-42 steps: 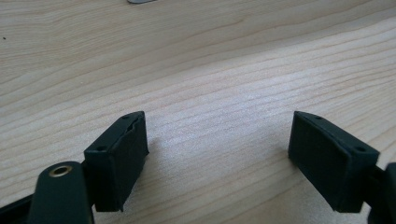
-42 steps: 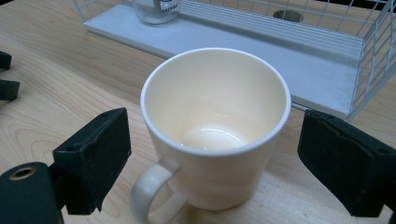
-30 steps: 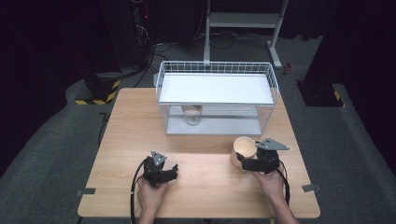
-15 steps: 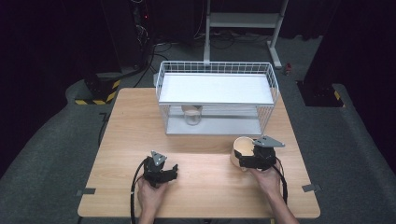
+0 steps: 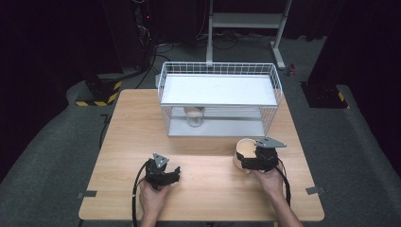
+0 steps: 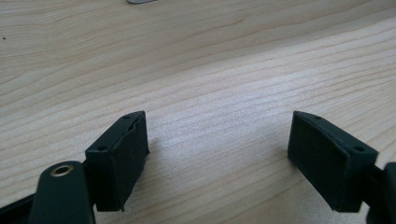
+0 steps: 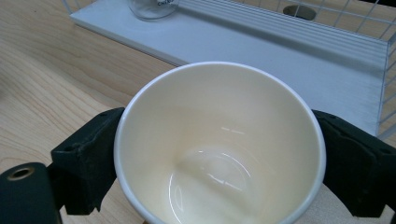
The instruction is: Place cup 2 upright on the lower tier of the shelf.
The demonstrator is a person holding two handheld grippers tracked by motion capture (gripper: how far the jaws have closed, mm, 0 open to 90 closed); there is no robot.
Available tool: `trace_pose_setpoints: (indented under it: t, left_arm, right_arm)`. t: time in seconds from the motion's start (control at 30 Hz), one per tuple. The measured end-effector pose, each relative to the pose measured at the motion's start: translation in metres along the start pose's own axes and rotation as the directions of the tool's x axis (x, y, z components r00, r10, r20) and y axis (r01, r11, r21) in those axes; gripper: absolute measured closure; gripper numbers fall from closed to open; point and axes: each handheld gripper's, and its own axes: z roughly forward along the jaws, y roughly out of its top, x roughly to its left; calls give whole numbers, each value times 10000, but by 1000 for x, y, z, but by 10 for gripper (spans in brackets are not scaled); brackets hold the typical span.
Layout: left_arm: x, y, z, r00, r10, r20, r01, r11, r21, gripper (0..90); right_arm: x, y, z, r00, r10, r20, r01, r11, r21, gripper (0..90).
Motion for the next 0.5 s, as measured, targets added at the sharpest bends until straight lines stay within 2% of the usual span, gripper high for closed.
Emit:
trace_pose_setpoints:
  t: [0.5]
  left_arm:
    - [0, 0, 0, 10000, -17, -4, 17, 10000, -4, 209]
  right_arm:
    - [-1, 2, 0, 9998, -190, -91, 192, 9997, 131, 98]
